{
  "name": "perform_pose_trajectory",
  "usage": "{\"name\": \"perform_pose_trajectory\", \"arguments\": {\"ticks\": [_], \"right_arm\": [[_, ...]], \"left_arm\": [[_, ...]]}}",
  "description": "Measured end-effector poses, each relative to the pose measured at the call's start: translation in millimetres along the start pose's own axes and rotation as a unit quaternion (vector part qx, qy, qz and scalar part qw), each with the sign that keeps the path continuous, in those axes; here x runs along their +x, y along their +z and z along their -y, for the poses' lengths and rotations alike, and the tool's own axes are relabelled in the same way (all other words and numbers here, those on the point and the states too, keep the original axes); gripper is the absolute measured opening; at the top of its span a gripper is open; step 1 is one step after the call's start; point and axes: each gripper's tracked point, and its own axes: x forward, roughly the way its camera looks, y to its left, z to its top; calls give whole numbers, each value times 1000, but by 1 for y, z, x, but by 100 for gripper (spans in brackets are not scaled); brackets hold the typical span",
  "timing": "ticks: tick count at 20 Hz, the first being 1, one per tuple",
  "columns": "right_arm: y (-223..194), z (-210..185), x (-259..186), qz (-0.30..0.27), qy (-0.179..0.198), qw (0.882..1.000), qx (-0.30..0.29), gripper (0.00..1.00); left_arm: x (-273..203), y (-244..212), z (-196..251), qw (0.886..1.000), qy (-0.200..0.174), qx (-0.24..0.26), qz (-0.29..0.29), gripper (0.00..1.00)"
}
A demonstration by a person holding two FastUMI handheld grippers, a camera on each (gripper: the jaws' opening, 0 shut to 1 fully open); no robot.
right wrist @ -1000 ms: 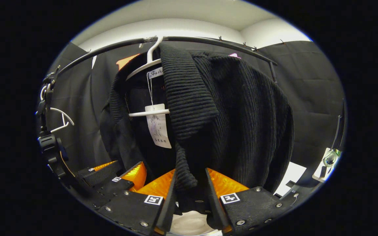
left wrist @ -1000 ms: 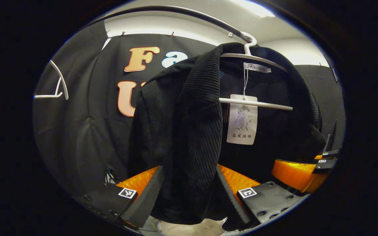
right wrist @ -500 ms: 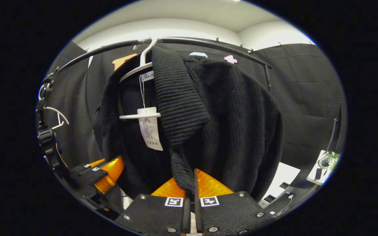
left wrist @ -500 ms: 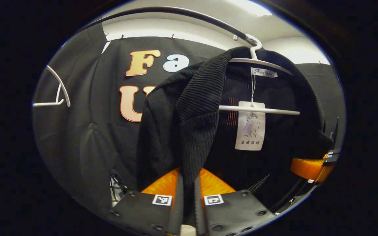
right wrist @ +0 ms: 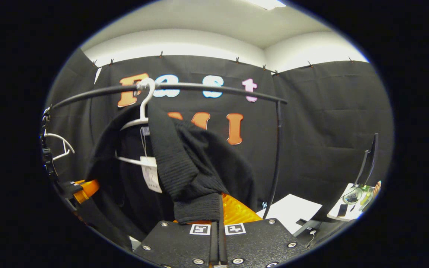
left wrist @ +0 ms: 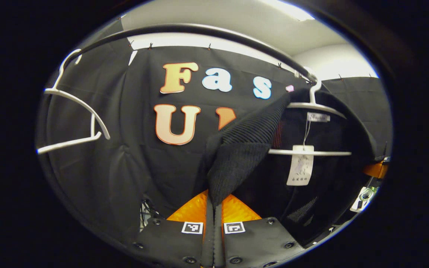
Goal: Grasp the clothes on the hanger with both hands and then place them into the laundry hamper below.
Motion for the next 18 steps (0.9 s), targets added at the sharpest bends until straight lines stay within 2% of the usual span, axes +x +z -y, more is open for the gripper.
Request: {"name": "perform_pose_trajectory", "arguments": {"ticks": [1,2,3,6,7,8,9,13,14,15,17,18], "right_arm": [[12,7,-2,9,-3,1000,-3,0],[23,13,-4,18,-5,1000,-6,5],[35,19,-5,29,-6,999,-11,0],[63,41,1,50,-20,998,-30,0],[72,47,2,54,-22,998,-31,5],[81,53,2,58,-25,997,-34,0],[89,59,3,63,-29,997,-40,0],[121,85,14,81,-36,994,-62,0],[123,87,20,80,-29,995,-60,5],[125,91,27,76,-26,995,-58,0],[129,103,44,73,-28,994,-77,0],[133,108,51,75,-29,992,-94,5]], "left_arm": [[-7,14,-9,1000,5,2,9,7],[-12,27,-17,1000,11,3,17,7],[-13,39,-24,1000,16,4,25,7],[-17,76,-39,998,35,24,52,7],[-18,84,-40,997,36,29,57,7],[-18,90,-41,997,37,31,60,7],[-17,95,-43,997,38,34,63,10],[-7,112,-52,995,45,42,72,7],[-2,111,-54,996,46,41,69,7],[1,111,-55,996,47,41,68,7],[3,112,-54,996,45,46,68,9],[4,112,-54,995,45,51,68,9]]}}
